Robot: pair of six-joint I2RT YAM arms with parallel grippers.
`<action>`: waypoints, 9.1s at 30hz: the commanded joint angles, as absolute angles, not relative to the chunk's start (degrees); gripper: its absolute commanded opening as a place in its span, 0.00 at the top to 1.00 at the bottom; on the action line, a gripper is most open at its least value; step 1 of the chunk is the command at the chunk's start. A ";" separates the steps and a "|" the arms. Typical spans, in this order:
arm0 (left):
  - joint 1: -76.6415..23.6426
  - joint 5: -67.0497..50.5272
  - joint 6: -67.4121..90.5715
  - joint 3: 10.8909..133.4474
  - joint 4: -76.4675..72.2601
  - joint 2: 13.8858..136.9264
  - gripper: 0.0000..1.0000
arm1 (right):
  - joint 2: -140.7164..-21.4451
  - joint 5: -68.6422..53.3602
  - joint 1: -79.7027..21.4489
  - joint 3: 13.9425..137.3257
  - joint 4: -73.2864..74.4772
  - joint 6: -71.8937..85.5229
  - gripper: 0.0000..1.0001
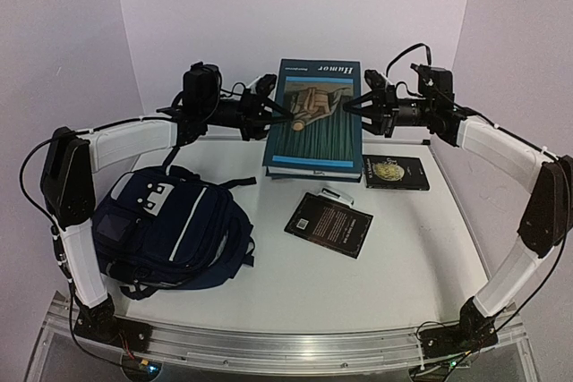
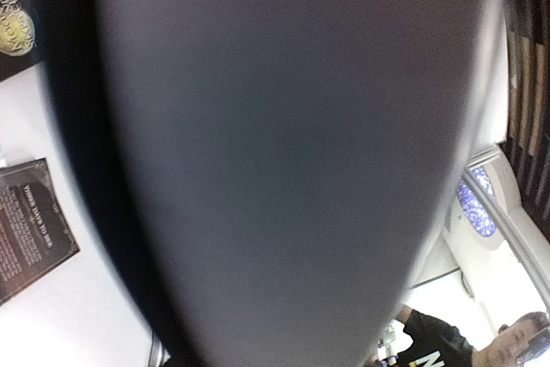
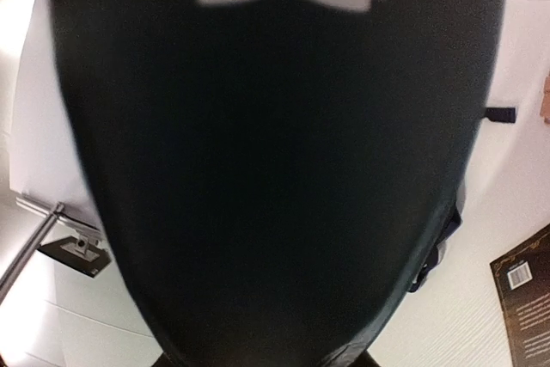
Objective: Pack the student bag
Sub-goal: Pick up the book from the center of the board, then place the book in the student bag.
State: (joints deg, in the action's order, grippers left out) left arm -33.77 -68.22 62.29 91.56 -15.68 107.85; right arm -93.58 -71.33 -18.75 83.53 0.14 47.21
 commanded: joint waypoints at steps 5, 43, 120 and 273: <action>-31.60 -48.81 33.95 102.79 33.77 103.93 0.30 | -89.23 -67.13 -19.00 80.44 -3.78 49.54 0.94; -37.89 -19.11 33.28 76.30 53.22 100.56 0.78 | -85.97 -60.12 -18.89 66.01 -2.18 44.04 1.00; -33.83 -49.07 31.65 120.51 53.43 100.06 1.00 | -125.54 -52.21 -39.82 81.82 -53.17 83.66 1.00; -27.42 -29.18 28.55 85.90 52.69 99.53 0.62 | -105.85 -30.45 -30.67 83.81 1.91 31.43 0.18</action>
State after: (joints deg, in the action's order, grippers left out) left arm -27.82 -33.47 33.95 83.04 46.63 98.52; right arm -110.31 -34.27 -34.67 81.82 -8.50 43.75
